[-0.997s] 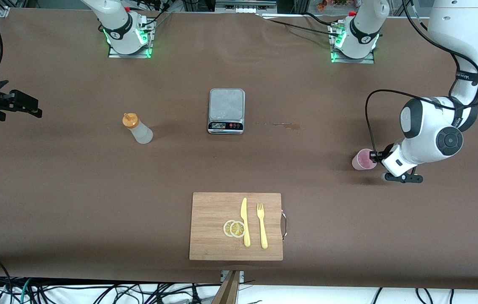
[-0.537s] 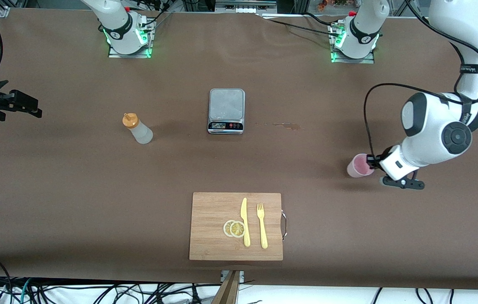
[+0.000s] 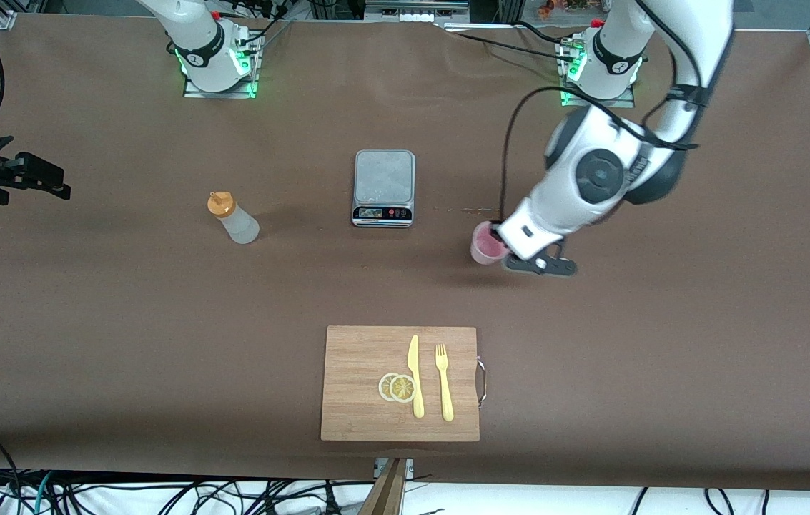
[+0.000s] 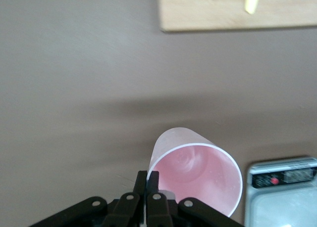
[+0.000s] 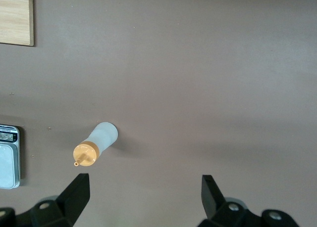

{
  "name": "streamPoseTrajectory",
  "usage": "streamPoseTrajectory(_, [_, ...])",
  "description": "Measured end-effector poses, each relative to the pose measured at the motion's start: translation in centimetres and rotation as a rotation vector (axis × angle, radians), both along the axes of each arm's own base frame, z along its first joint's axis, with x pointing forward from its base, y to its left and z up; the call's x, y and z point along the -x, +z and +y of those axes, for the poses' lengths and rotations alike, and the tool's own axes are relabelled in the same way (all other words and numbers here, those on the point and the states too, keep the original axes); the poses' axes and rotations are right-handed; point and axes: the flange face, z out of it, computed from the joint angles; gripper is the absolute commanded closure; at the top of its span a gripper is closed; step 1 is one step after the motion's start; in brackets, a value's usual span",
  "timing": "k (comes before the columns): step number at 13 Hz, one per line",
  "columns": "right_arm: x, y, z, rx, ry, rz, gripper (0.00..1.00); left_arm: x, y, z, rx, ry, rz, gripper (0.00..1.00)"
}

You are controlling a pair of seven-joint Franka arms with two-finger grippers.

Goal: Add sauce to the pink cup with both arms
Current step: 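Carry the pink cup with the left gripper onto the scale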

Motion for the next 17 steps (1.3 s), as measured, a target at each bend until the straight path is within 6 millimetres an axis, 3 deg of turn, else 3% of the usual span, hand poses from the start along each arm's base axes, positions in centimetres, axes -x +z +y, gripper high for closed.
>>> streamPoseTrajectory(6, [0.0, 0.0, 0.0, 0.000, 0.000, 0.001, 0.00, 8.1, -0.6, -11.5, -0.023, 0.035, 0.019, 1.00])
streamPoseTrajectory(9, [0.0, -0.1, -0.7, 0.001, -0.012, 0.004, 0.00, 11.9, -0.9, -15.8, -0.016, 0.053, 0.008, 1.00])
streamPoseTrajectory(13, [0.1, -0.1, -1.6, 0.002, -0.028, 0.004, 0.00, 15.6, -2.5, -18.5, -0.021, 0.028, 0.010, 1.00])
streamPoseTrajectory(17, [0.1, -0.1, -1.6, 0.002, -0.028, 0.005, 0.00, 17.1, -4.4, -19.2, -0.008, 0.015, -0.004, 1.00])
